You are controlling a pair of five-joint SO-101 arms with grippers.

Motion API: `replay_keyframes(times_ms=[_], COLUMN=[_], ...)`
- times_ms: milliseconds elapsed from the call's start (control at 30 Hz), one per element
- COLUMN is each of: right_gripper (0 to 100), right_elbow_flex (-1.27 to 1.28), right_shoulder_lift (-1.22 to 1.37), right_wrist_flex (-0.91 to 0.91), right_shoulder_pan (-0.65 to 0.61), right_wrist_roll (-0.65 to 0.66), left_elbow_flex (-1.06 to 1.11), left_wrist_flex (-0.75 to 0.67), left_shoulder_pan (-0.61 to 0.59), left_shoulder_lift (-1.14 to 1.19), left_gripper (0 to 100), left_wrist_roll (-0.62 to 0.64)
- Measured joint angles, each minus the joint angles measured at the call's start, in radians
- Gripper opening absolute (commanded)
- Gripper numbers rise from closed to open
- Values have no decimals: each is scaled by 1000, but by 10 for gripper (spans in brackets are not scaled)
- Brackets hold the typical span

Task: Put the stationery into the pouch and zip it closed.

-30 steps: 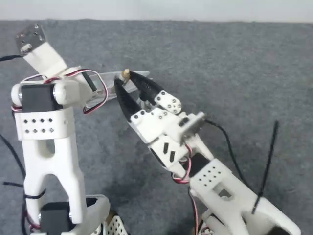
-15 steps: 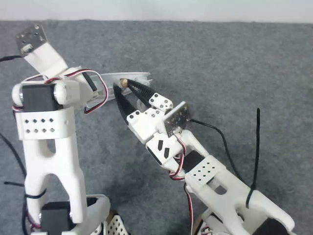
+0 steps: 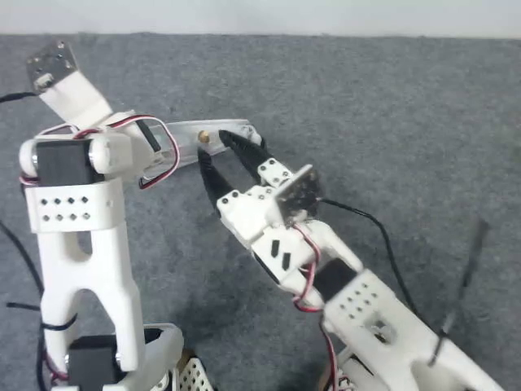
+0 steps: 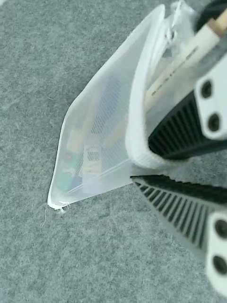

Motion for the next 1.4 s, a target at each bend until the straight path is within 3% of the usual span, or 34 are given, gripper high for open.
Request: replay_keyframes(times_ms=[100,233,567,1100,1267,1400], right_gripper=[3,6,6,6,6,6], right_elbow_flex=[0,2,-15,-38,-71,-178], right_shoulder_lift=[-140,-282,-321,87,227,250], right_wrist_flex=[137,233,201,-123,-107,68], right_shoulder_pan=[29,95,103,37,38,40], right_wrist_roll=[-77,-130,-190,-190,-100,-83], left_elbow_flex=[0,0,0,0,0,0], left_wrist_flex=[0,0,0,0,0,0], left_shoulder_pan=[3,0,2,2,0,-2], left_shoulder_lift=[0,0,0,0,0,0], left_gripper=[11,11,11,11,11,11], left_wrist_roll=[0,0,0,0,0,0])
